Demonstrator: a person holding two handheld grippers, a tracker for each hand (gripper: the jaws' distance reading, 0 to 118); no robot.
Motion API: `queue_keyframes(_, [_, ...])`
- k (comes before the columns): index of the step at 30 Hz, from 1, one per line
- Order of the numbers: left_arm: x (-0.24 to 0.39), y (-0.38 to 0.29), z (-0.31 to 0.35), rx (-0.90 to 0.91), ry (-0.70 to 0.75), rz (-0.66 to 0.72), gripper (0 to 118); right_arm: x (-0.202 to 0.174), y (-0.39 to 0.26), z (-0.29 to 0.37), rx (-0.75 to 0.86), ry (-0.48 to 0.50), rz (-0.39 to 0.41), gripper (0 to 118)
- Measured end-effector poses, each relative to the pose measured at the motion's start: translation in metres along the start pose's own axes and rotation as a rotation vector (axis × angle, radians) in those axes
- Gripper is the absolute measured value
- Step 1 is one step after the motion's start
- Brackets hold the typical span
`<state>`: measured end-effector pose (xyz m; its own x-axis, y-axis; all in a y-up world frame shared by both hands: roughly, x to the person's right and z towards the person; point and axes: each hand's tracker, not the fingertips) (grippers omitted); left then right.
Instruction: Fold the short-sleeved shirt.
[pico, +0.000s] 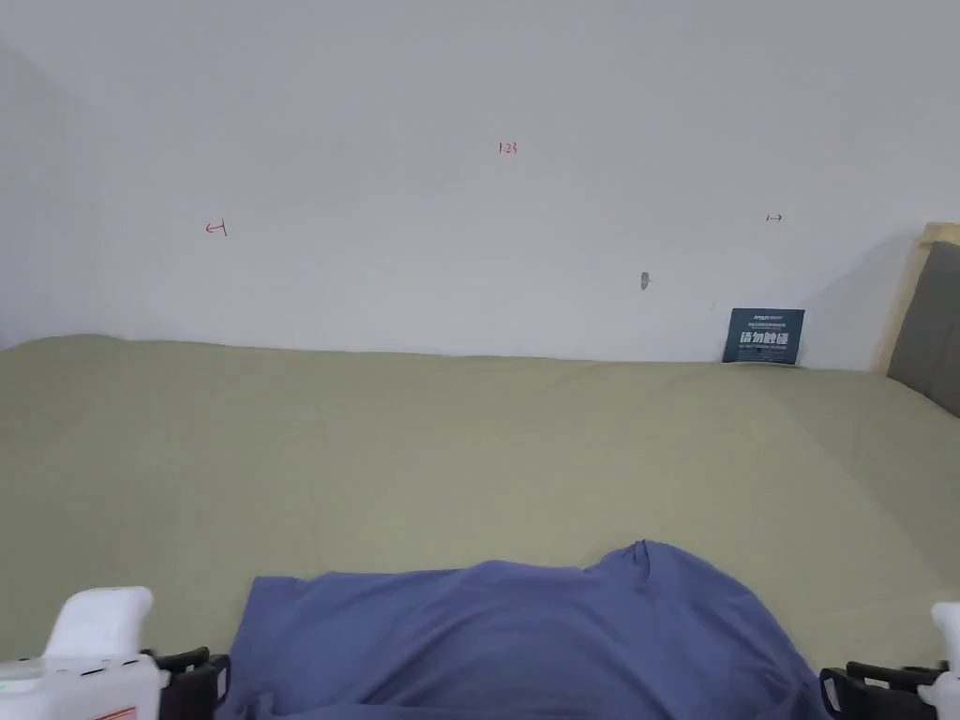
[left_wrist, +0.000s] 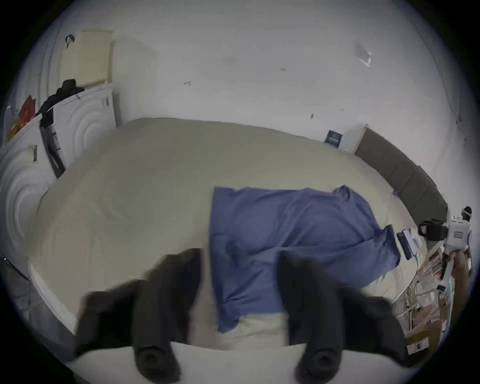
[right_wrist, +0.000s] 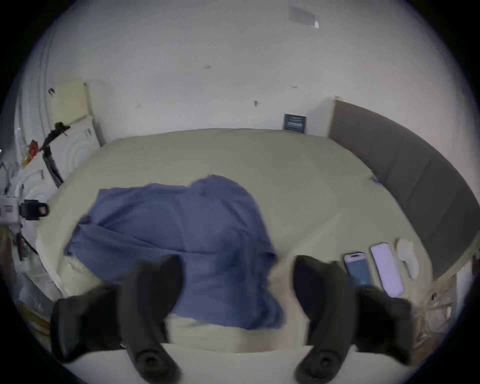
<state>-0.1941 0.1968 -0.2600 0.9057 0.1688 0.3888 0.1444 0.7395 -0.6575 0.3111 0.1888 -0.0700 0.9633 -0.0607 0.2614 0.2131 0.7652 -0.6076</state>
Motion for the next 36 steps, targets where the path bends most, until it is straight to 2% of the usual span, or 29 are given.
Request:
queue_keyframes(1, [0.002, 0.001, -0.013, -0.028, -0.012, -0.009, 0, -0.005, 0.000, -0.009, -0.021, 0.015, -0.003, 17])
queue_keyframes(2, [0.006, 0.004, -0.020, -0.038, -0.012, -0.011, 0, -0.010, -0.002, -0.025, -0.067, 0.029, -0.009, 0])
queue_keyframes(3, [0.008, 0.008, -0.032, -0.086, -0.023, -0.030, 0, -0.014, -0.001, -0.034, -0.080, 0.001, -0.012, 0])
queue_keyframes(7, [0.007, 0.034, -0.092, -0.126, 0.008, -0.041, 0, -0.030, 0.003, -0.079, -0.133, 0.025, 0.005, 0])
queue_keyframes(10, [-0.004, 0.074, -0.148, -0.144, 0.030, -0.020, 0, -0.030, 0.014, -0.105, -0.144, 0.047, -0.016, 0])
queue_keyframes(11, [-0.008, 0.090, -0.166, -0.150, 0.038, -0.010, 6, -0.029, 0.021, -0.111, -0.141, 0.047, -0.027, 0])
queue_keyframes(12, [-0.008, 0.099, -0.188, -0.160, 0.057, -0.010, 23, -0.028, 0.027, -0.117, -0.135, 0.044, -0.032, 0])
queue_keyframes(13, [-0.013, 0.109, -0.206, -0.186, 0.083, 0.001, 70, -0.026, 0.033, -0.121, -0.127, 0.041, -0.034, 0])
queue_keyframes(14, [-0.018, 0.116, -0.225, -0.213, 0.127, 0.018, 102, -0.020, 0.040, -0.126, -0.116, 0.034, -0.034, 0])
queue_keyframes(15, [-0.026, 0.117, -0.247, -0.267, 0.146, 0.052, 114, -0.015, 0.048, -0.129, -0.104, 0.024, -0.036, 0])
queue_keyframes(18, [-0.029, 0.104, -0.271, -0.298, 0.161, 0.141, 113, 0.013, 0.075, -0.143, -0.072, -0.010, -0.085, 0])
queue_keyframes(20, [-0.027, 0.090, -0.282, -0.347, 0.182, 0.126, 99, 0.031, 0.095, -0.159, -0.070, -0.074, -0.109, 0])
queue_keyframes(21, [-0.024, 0.084, -0.283, -0.348, 0.186, 0.093, 90, 0.042, 0.106, -0.172, -0.087, -0.073, -0.110, 0])
queue_keyframes(22, [-0.019, 0.080, -0.275, -0.285, 0.199, 0.019, 86, 0.051, 0.116, -0.185, -0.116, -0.073, -0.116, 2])
queue_keyframes(23, [-0.015, 0.079, -0.270, -0.256, 0.196, 0.000, 84, 0.058, 0.125, -0.202, -0.164, -0.087, -0.102, 11])
queue_keyframes(24, [-0.012, 0.080, -0.268, -0.265, 0.208, 0.006, 74, 0.064, 0.133, -0.222, -0.223, -0.079, -0.082, 37])
queue_keyframes(25, [-0.012, 0.080, -0.265, -0.258, 0.197, 0.017, 40, 0.067, 0.138, -0.240, -0.297, -0.082, -0.073, 87])
queue_keyframes(26, [-0.012, 0.081, -0.262, -0.238, 0.121, 0.058, 8, 0.070, 0.139, -0.258, -0.357, -0.107, -0.062, 113])
queue_keyframes(27, [-0.008, 0.080, -0.260, -0.246, 0.095, 0.093, 4, 0.070, 0.138, -0.274, -0.351, -0.087, -0.053, 117])
queue_keyframes(30, [-0.008, 0.081, -0.268, -0.272, 0.130, 0.023, 4, 0.068, 0.131, -0.314, -0.451, -0.097, -0.019, 94])
queue_keyframes(32, [-0.008, 0.083, -0.269, -0.282, 0.125, 0.022, 4, 0.062, 0.126, -0.328, -0.535, -0.089, 0.007, 84])
queue_keyframes(34, [-0.007, 0.085, -0.269, -0.288, 0.119, 0.015, 4, 0.055, 0.126, -0.322, -0.491, -0.123, 0.002, 70])
queue_keyframes(35, [-0.006, 0.087, -0.268, -0.297, 0.115, 0.002, 4, 0.054, 0.130, -0.314, -0.443, -0.098, -0.032, 40])
queue_keyframes(36, [-0.007, 0.090, -0.263, -0.300, 0.105, -0.015, 4, 0.052, 0.134, -0.308, -0.397, -0.064, -0.051, 0])
